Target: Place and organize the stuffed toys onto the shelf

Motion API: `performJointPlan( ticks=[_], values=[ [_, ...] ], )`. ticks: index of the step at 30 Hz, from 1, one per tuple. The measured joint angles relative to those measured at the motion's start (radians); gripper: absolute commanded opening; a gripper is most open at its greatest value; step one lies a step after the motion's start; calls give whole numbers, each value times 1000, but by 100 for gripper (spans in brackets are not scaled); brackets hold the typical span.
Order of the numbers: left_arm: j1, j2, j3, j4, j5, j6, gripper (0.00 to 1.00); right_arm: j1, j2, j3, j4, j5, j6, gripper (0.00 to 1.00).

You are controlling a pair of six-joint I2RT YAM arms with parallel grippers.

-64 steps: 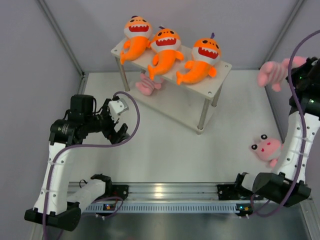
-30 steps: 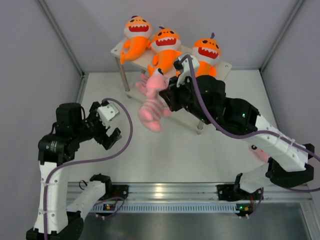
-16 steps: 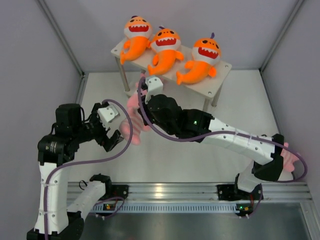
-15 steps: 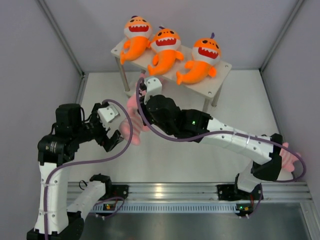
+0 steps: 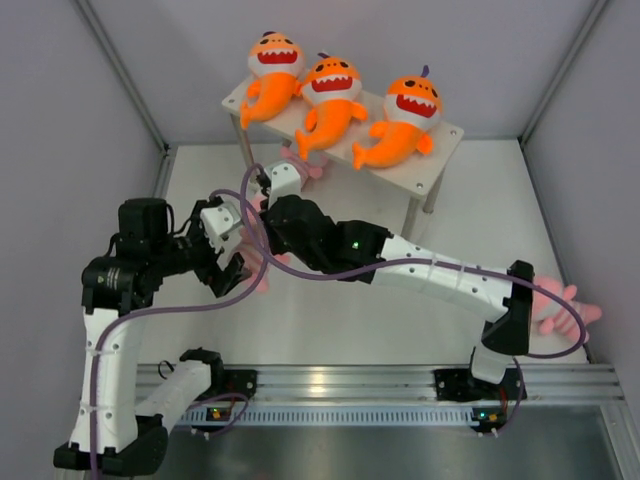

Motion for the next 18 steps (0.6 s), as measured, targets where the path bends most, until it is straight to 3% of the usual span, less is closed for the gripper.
performJointPlan(
  ticks=[3,4,6,7,8,10,14,18],
  values=[
    [0,38,-5,11,-27,9,90,0,0,0,7,-8,0,0],
    [0,47,-11,15,-35,12,71,-1,0,0,9,-9,0,0],
    [0,71,-31,15,-43,19,45,-6,0,0,11,-10,0,0],
    [0,86,-43,16,-39,31,12,-10,0,0,12,-11,0,0],
    [0,92,-48,17,-36,27,0,-15,0,-1,13,-21,0,0],
    [0,108,-57,25,-22,27,0,-27,0,-10,19,-44,-2,0],
    [0,119,-89,67,-7,3,0,-45,-7,-31,26,-72,-15,49],
    [0,139,-159,153,-9,-56,0,-50,-61,-67,26,-69,-74,57]
  ],
)
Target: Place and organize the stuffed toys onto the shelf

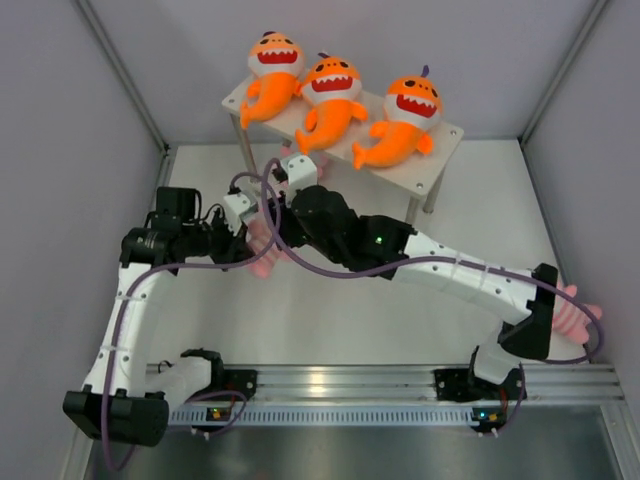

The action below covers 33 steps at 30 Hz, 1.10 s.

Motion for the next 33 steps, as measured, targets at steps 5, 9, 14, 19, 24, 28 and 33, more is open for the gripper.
performJointPlan(
  ticks=[5,9,14,19,24,28,33],
  values=[
    [0,86,-53,109,26,-71,0,0,-175,-63,3,72,-93,60],
    [0,164,-55,209,58,-132,0,0,-351,-94,27,142,-155,60],
    [-43,224,-70,351,40,-198,0,0,-517,-113,89,214,-256,62],
    [-156,275,-88,500,7,-257,0,0,-573,-113,122,279,-354,61],
    [-198,383,-87,647,-1,-340,0,0,-581,-147,136,293,-407,61],
    [-209,465,-88,753,-5,-413,1,0,-581,-171,135,300,-428,61],
    [-212,521,-88,908,0,-484,9,0,-585,-172,135,300,-435,61]
  ],
)
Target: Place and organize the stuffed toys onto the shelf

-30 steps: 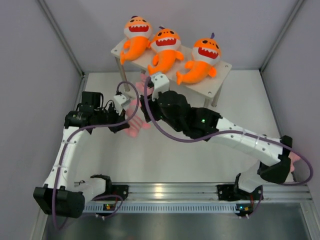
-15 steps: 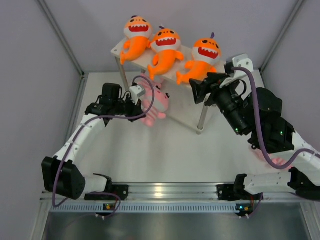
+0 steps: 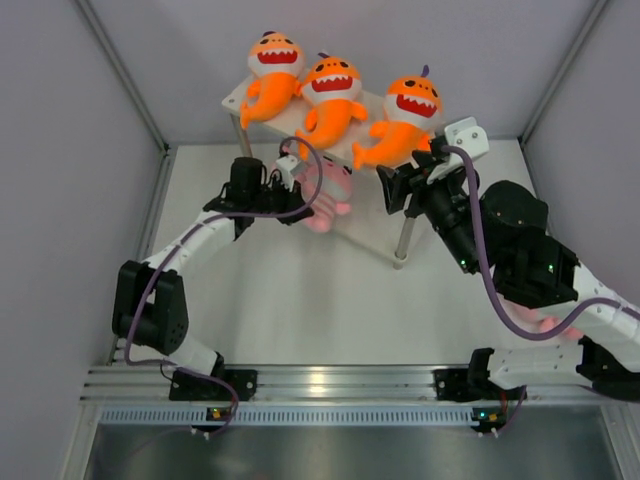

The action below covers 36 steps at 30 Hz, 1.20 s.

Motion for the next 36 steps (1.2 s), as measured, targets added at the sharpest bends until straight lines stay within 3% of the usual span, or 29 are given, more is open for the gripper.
performJointPlan(
  ticks=[3,6,14,23,25,36],
  values=[
    [0,48,2,52,0,-16,19,0,-5,0,0,0,1,61],
    [0,100,2,74,-1,-19,22,0,-10,0,-1,0,3,61],
    [0,172,6,135,-8,-11,55,0,-37,-19,-5,2,20,61],
    [0,172,16,159,-42,-9,80,0,-37,-19,-8,5,26,62],
    [0,172,19,152,-51,-3,96,0,-37,-19,-10,5,26,62],
    [4,117,36,47,-63,56,99,0,-43,-19,-34,5,26,63]
  ],
)
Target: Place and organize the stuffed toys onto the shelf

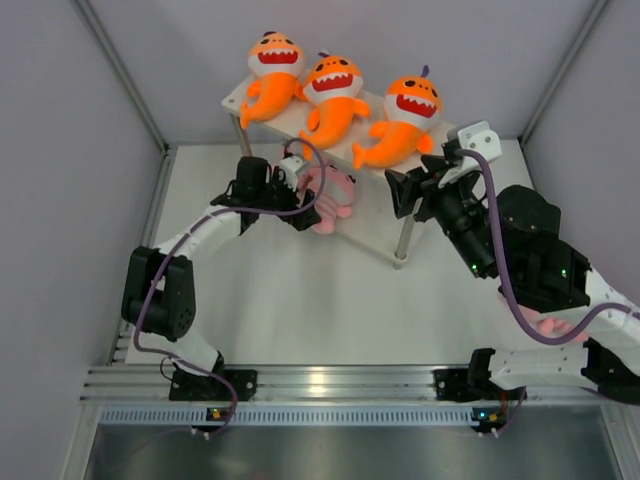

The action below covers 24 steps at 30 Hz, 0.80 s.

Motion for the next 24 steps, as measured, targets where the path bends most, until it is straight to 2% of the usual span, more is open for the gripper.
performJointPlan(
  ticks=[8,14,20,23,24],
  values=[
    [0,-105,-1,-151,37,111,99,0,-9,0,-31,-34,-2,65],
    [3,-257,-24,-317,13,193,99,0,5,2,-80,-216,-21,67],
    [8,-509,-115,-462,-201,259,99,0,135,20,-144,-462,-71,65],
    [28,-642,-232,-524,-335,272,99,0,246,13,-156,-581,-110,55],
    [41,-674,-270,-549,-374,272,99,0,284,4,-158,-614,-125,48]
  ],
)
